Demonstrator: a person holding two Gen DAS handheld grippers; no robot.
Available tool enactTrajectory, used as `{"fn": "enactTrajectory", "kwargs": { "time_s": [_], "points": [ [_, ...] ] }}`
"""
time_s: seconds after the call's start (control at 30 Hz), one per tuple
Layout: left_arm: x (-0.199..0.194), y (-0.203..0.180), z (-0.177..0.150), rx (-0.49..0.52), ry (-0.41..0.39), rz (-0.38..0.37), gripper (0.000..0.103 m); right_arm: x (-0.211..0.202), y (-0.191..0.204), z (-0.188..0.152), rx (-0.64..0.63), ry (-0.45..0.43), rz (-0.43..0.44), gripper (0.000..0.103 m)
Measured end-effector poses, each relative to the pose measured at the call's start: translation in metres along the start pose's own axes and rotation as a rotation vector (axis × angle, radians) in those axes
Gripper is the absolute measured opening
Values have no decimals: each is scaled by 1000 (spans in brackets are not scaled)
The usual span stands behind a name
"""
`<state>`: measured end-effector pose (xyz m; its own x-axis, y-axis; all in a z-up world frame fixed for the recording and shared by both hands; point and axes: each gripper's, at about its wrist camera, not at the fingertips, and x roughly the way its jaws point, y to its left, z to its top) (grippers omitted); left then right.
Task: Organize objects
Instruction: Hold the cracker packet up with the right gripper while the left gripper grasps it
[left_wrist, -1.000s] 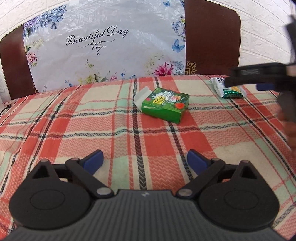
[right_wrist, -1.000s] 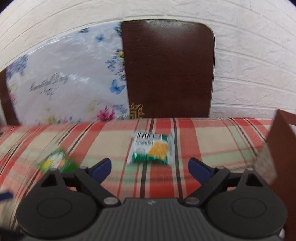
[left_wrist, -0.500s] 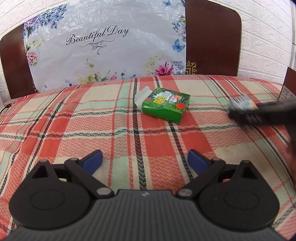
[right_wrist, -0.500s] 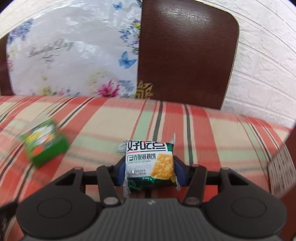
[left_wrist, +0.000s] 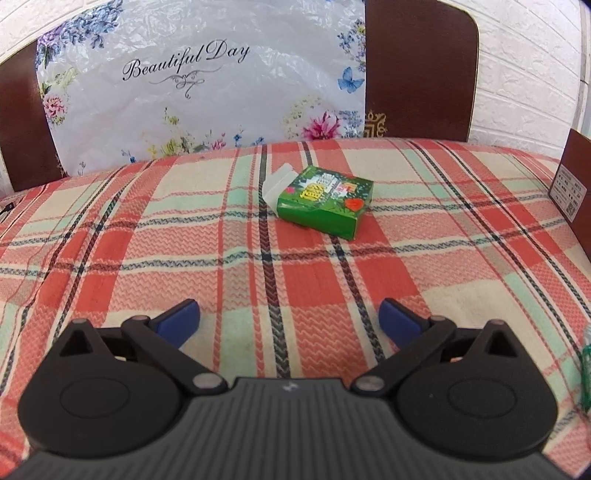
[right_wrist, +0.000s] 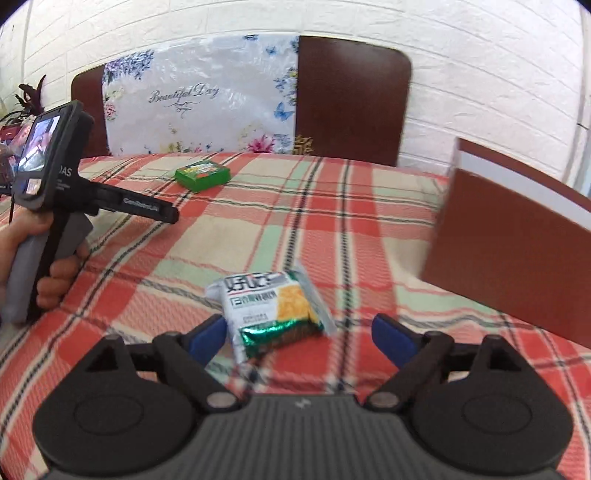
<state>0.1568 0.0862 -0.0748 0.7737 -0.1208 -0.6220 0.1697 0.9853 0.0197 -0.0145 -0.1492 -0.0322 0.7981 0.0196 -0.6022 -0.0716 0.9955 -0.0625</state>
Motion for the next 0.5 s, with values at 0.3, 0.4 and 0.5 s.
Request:
{"fn": "enactTrajectory", "kwargs": {
  "time_s": [0.3,0.4,0.5],
  "points": [
    [-65,-73,-15,31,106,-415,97,-2,-4,-9,6,-2,99,88],
    [-58,-93,-16,60,148,-458,97,6,3,-9,-23,29,103,86],
    [-40,-113,-23,94,220,-488,89,21,1,-7,-9,72,130,74]
  ]
}}
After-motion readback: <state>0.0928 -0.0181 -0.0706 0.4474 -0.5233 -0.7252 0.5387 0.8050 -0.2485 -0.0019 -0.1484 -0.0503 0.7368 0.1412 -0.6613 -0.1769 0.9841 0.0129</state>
